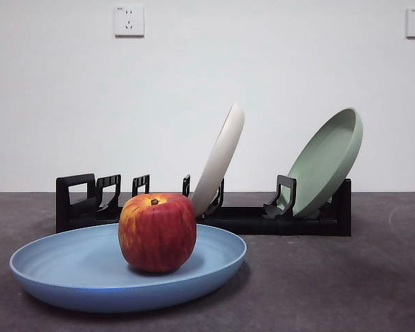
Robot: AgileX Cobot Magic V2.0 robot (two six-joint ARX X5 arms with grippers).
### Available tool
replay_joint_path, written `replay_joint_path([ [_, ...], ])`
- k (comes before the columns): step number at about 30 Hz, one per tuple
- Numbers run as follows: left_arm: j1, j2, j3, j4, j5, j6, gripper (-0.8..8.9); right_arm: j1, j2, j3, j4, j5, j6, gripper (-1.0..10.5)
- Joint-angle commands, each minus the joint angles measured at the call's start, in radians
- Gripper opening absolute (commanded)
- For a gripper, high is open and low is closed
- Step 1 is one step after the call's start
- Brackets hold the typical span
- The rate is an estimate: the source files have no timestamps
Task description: Take the blue plate from the plate rack,put the plate on the table,take the apple from the table,put the apple in the plate
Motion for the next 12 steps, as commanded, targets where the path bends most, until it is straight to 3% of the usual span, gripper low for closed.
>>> replay_joint_path([
  [1,0.002,-0.003,-0.015,0.005,-0.003,-0.003,-0.03,0.002,-0.003,-0.013,-0.009,-0.001,0.007,0.0],
  [12,0.002,-0.003,-0.015,0.006,-0.003,-0.003,-0.03,0.001,-0.001,-0.013,-0.006,0.006,0.013,0.0],
])
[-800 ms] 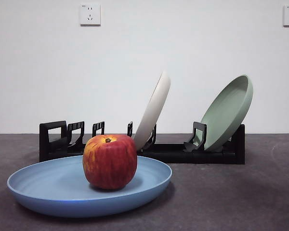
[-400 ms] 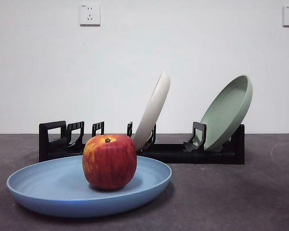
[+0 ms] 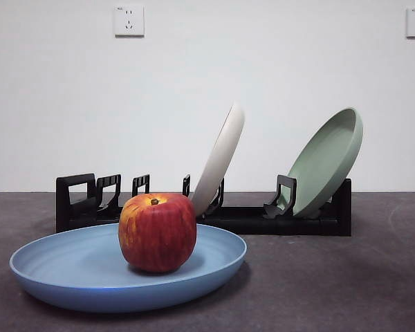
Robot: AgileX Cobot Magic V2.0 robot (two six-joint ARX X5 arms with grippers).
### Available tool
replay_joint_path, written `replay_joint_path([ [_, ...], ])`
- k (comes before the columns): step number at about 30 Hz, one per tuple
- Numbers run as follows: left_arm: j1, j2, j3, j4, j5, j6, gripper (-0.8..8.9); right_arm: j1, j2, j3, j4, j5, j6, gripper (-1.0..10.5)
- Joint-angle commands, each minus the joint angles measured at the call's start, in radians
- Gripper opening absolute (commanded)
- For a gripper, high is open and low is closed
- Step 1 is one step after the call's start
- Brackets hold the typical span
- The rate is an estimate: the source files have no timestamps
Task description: Take the blue plate from the plate rack,put the plate on the table,take the apple from the table,put the apple in the plate
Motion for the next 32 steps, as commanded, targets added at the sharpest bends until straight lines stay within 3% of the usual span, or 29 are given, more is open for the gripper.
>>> replay_joint_path([
  [1,0.002,-0.003,-0.015,0.006,-0.003,-0.003,-0.03,0.002,0.0,-0.013,-0.006,0.003,0.011,0.0],
  [32,0.002,-0.003,-0.015,0.006,-0.003,-0.003,-0.03,0.002,0.011,-0.013,-0.006,0.003,0.011,0.0],
])
